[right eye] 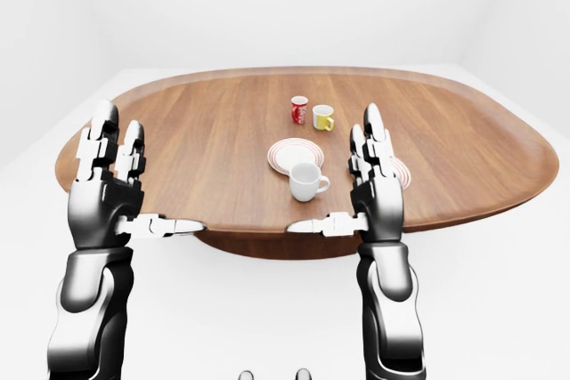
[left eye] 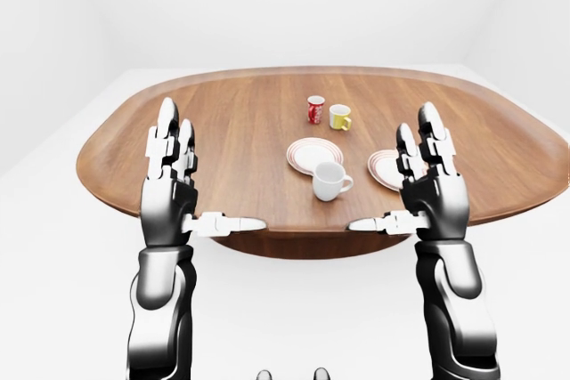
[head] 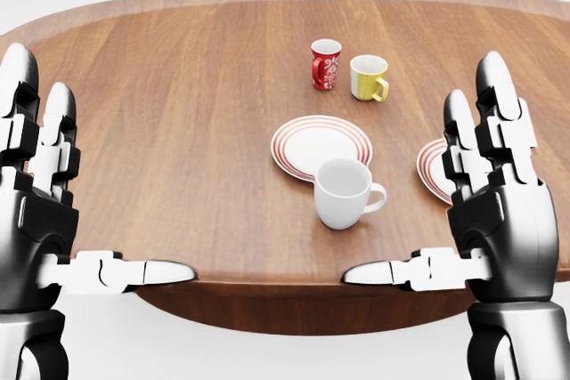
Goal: Put the white mug on the left plate.
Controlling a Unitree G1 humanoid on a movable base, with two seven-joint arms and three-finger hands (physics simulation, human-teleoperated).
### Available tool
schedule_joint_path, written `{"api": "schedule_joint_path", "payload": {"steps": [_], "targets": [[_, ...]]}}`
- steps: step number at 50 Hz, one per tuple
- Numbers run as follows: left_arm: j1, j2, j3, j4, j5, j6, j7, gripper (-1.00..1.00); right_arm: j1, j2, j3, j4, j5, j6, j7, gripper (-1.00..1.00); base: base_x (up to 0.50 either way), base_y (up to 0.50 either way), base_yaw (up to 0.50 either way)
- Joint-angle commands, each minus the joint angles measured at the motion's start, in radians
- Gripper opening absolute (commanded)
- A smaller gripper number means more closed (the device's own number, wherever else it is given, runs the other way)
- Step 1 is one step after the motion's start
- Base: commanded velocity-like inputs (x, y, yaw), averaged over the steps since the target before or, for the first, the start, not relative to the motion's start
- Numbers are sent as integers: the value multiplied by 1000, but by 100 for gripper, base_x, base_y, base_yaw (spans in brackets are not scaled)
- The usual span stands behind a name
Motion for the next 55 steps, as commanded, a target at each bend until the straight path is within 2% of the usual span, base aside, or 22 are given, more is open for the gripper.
{"api": "schedule_joint_path", "payload": {"steps": [1, 55], "targets": [[-3, 0, 0, -2, 0, 0, 0, 100, 2, 1, -6, -13, 28, 0, 9, 100, 50, 0, 0], [-3, 0, 2, -3, 1, 0, -1, 100, 7, -1, 5, -24, 14, 0, 23, 100, 50, 0, 0]]}}
